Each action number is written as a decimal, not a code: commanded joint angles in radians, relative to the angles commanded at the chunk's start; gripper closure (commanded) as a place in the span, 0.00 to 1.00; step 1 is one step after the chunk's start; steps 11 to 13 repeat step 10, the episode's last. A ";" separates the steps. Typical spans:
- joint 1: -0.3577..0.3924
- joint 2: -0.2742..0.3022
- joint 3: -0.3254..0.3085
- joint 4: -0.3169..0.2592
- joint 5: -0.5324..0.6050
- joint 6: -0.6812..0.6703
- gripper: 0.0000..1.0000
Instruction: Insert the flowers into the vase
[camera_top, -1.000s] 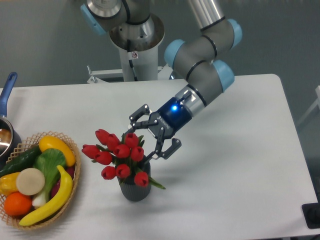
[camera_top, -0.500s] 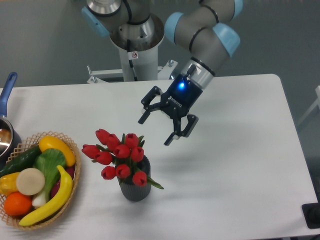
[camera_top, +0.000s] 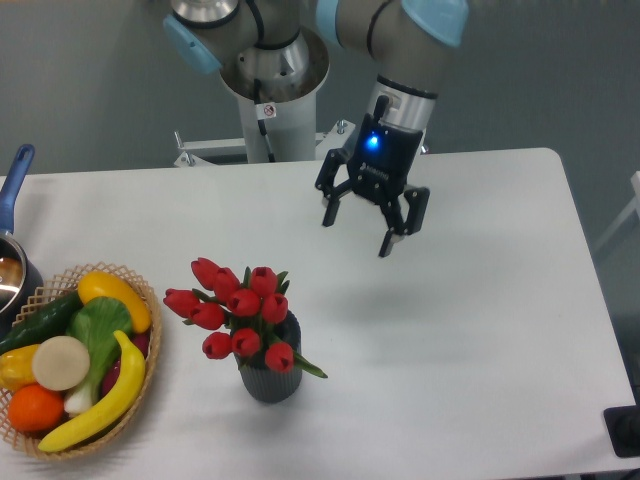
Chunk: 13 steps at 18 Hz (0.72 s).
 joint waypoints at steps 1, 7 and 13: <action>-0.003 0.003 0.005 -0.041 0.055 0.000 0.00; -0.046 0.002 0.026 -0.138 0.180 0.001 0.00; -0.054 0.003 0.022 -0.151 0.220 0.001 0.00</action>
